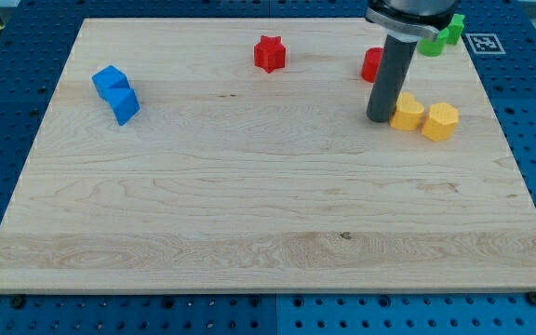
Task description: Slide the red star to the top center
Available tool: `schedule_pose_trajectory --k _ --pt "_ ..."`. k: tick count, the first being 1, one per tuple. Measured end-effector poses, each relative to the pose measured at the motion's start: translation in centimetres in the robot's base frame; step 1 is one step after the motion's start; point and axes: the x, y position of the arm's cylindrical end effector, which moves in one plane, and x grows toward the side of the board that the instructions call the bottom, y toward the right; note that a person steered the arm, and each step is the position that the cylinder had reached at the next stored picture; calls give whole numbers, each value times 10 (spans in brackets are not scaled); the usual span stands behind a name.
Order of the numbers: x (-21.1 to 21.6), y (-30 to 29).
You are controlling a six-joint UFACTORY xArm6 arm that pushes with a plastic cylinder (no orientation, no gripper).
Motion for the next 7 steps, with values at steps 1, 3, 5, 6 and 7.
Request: schedule_pose_trajectory --k 1,3,5,6,7 --pt "0 20" --pt "0 -33" --pt "0 -91" --pt "0 -93" --pt "-17 -118"
